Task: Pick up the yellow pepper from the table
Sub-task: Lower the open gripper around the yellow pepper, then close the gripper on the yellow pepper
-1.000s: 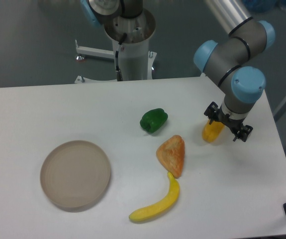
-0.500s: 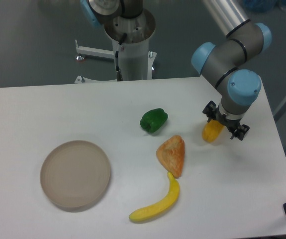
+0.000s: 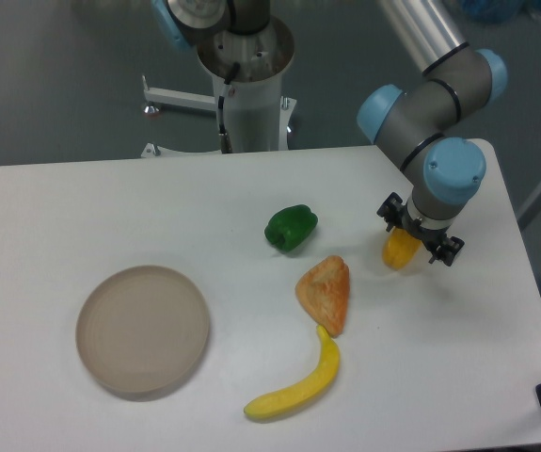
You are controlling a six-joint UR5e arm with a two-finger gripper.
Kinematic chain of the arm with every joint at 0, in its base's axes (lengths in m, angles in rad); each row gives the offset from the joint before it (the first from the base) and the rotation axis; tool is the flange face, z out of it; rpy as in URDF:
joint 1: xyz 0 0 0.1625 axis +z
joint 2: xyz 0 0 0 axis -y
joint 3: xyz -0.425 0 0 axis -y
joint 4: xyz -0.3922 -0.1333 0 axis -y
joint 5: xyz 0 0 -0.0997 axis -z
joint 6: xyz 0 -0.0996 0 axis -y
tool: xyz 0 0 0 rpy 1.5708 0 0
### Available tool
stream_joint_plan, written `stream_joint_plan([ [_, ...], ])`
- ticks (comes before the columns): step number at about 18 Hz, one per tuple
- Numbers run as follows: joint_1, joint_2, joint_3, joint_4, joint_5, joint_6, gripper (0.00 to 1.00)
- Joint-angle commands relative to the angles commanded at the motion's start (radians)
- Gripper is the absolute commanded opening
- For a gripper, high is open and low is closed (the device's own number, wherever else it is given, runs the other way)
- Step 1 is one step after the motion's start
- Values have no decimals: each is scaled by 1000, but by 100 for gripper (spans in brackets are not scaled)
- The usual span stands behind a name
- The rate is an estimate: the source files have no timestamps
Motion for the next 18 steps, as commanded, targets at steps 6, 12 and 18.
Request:
stream_joint_plan([
  [6, 2, 0, -15, 8, 0, 6, 93],
  [12, 20, 6, -3, 3, 0, 15, 37],
  [18, 14, 15, 37, -17, 25, 18, 36],
])
